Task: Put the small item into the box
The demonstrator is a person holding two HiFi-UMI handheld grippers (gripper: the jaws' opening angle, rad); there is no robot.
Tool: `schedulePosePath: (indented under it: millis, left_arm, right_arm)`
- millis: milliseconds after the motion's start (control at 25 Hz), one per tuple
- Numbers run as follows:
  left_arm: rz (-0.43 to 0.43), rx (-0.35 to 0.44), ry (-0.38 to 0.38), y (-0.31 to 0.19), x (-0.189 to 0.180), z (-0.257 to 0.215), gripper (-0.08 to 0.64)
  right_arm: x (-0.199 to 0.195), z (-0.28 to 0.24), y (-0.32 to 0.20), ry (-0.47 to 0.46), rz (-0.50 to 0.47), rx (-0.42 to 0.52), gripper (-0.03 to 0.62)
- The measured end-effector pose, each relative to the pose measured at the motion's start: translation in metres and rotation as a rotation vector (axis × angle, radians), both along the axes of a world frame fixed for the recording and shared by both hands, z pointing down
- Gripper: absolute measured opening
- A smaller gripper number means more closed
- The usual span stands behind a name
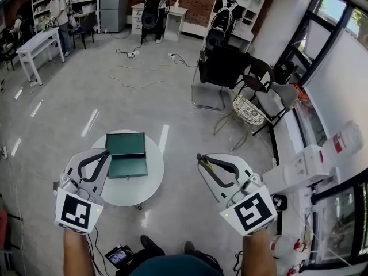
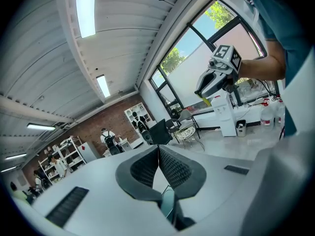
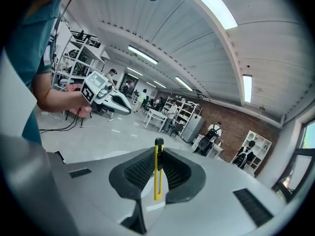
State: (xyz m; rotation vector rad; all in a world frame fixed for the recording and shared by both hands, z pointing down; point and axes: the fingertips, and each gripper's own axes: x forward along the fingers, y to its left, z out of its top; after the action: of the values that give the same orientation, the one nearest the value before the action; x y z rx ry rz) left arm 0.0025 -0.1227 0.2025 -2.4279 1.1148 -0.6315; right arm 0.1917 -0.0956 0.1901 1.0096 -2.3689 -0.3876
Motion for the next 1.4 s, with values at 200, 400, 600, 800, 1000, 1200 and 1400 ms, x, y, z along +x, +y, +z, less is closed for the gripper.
schedulePosePath:
  millis: [200,400,600,800,1000,1200,1400]
  left_arm:
    - [0.010,0.008,0.020,-0.005,-0.024,-0.002,0.020]
    - [-0.015,0.016,0.030,-0.013,-0.055,0.005,0.020]
    - [-0.121,0.016,0.027,-0.016,-0.113,0.017,0.020]
    - [-0.261,-0.009,-0.023,-0.019,-0.150,0.026,0.020]
    - [-0.386,-0.015,-0.044,-0.025,-0.163,0.013,0.020]
    - [-0.468,-0.041,-0.044,-0.056,-0.170,0.013,0.020]
    - [-0.526,-0.070,-0.048,-0.072,-0.160,0.036,0.020]
  right_arm:
    - [-0.026,-0.010,-0.006,0.028,0.000,0.018,0.071]
    - [-0.059,-0.010,-0.023,0.049,-0.045,0.037,0.071]
    - [-0.111,-0.007,-0.054,0.032,-0.142,0.059,0.071]
    - [-0.147,0.009,-0.091,0.006,-0.285,0.054,0.071]
    - [-0.174,0.007,-0.125,-0.027,-0.428,0.039,0.071]
    - [-0.198,0.009,-0.171,-0.027,-0.541,0.018,0.071]
    - [-0.202,0.033,-0.198,-0.033,-0.620,-0.011,0.071]
